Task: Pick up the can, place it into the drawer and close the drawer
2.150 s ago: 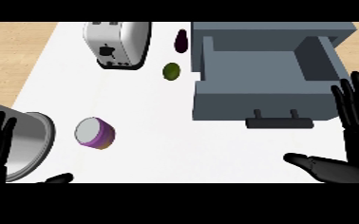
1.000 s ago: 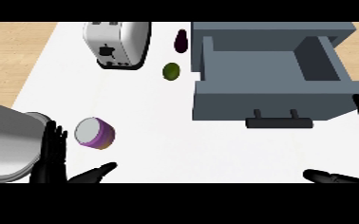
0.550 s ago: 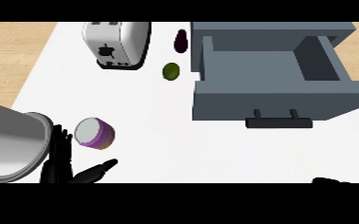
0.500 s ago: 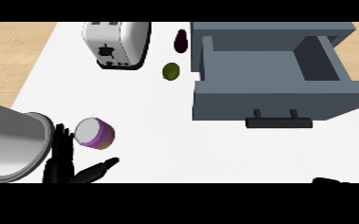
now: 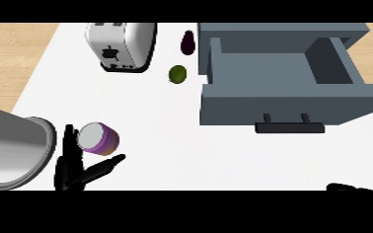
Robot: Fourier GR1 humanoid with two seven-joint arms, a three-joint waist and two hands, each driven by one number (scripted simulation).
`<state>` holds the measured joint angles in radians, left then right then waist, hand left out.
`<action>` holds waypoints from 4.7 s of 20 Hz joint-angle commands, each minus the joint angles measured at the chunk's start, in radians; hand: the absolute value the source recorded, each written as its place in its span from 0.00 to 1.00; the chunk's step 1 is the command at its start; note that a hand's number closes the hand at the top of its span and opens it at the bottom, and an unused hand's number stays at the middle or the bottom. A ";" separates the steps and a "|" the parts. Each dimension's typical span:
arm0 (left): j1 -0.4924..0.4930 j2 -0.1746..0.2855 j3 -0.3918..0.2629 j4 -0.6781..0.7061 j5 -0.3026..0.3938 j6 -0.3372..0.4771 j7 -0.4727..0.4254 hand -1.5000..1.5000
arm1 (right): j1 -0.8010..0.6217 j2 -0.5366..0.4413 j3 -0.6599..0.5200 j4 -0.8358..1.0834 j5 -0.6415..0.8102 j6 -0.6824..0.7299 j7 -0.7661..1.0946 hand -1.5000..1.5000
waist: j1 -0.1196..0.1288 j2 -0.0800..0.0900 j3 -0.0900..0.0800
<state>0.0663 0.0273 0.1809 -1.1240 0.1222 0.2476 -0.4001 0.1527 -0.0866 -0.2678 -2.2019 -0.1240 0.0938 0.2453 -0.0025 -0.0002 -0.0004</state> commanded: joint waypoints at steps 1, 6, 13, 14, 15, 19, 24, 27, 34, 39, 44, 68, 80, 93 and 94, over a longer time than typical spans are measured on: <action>-0.021 0.060 0.066 0.081 0.055 -0.065 -0.044 0.00 | -0.036 -0.033 -0.029 -0.032 -0.023 0.002 0.064 0.00 | 0.001 0.000 0.000; -0.118 0.059 0.065 0.215 0.045 -0.041 -0.105 0.00 | -0.013 -0.008 -0.036 -0.008 -0.032 0.026 0.032 0.00 | 0.000 0.000 0.000; -0.306 0.084 0.104 0.517 0.050 -0.085 -0.246 0.00 | 0.009 0.010 -0.017 0.026 0.024 0.044 -0.034 0.00 | -0.006 0.002 0.000; -0.266 0.105 0.069 0.359 0.054 -0.103 -0.132 0.00 | 0.002 -0.039 -0.114 0.023 -0.081 0.066 -0.009 0.00 | -0.003 0.000 0.001; -0.236 0.093 0.070 0.454 0.054 -0.167 -0.232 0.00 | -0.064 -0.055 -0.089 -0.010 -0.063 0.030 0.071 0.00 | -0.002 0.001 0.000; -0.367 0.108 0.073 0.524 0.056 -0.158 -0.181 0.00 | 0.005 -0.001 -0.067 -0.052 -0.056 0.040 0.041 0.00 | -0.006 0.001 0.000; -0.437 0.091 0.084 0.686 0.055 -0.223 -0.320 1.00 | -0.035 -0.025 -0.060 -0.074 -0.038 0.031 0.088 0.00 | -0.010 0.003 -0.001; -0.382 0.097 0.056 0.569 0.066 -0.263 -0.295 1.00 | -0.072 -0.007 -0.019 -0.063 0.029 -0.007 0.103 0.00 | -0.001 0.001 0.000; -0.576 0.115 0.045 0.710 0.036 -0.276 -0.272 1.00 | -0.071 -0.024 -0.072 -0.024 -0.009 0.024 0.041 0.00 | -0.013 0.004 -0.001; -0.705 0.071 0.043 0.785 0.032 -0.293 -0.264 1.00 | -0.076 -0.003 -0.027 -0.023 0.056 0.005 0.041 0.00 | -0.018 0.006 -0.001; -0.740 0.015 0.012 0.665 0.036 -0.235 -0.169 1.00 | -0.078 -0.005 -0.052 -0.049 0.018 -0.004 0.074 0.00 | -0.008 0.001 0.000; -1.049 -0.027 -0.318 0.139 0.082 0.100 0.510 1.00 | -0.139 -0.034 -0.060 -0.023 0.058 -0.024 0.086 0.00 | -0.009 0.000 0.001; -1.435 -0.027 -0.318 0.436 0.136 0.175 0.600 1.00 | -0.122 -0.021 -0.052 -0.052 0.052 -0.026 0.103 0.00 | -0.043 0.009 0.001; -1.616 -0.027 -0.453 0.670 0.287 0.256 0.555 1.00 | -0.204 -0.043 -0.029 -0.061 0.039 -0.040 0.161 0.00 | -0.080 0.017 0.003; -1.644 -0.027 -0.440 0.698 0.284 0.253 0.561 1.00 | -0.204 -0.045 -0.042 -0.014 0.053 -0.032 0.104 0.00 | -0.075 0.019 0.003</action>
<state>-1.5250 0.0000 -0.2308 -0.4872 0.3712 0.4746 0.1671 -0.0145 -0.1225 -0.3055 -2.2485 -0.0801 0.0712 0.3603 -0.0703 0.0149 0.0022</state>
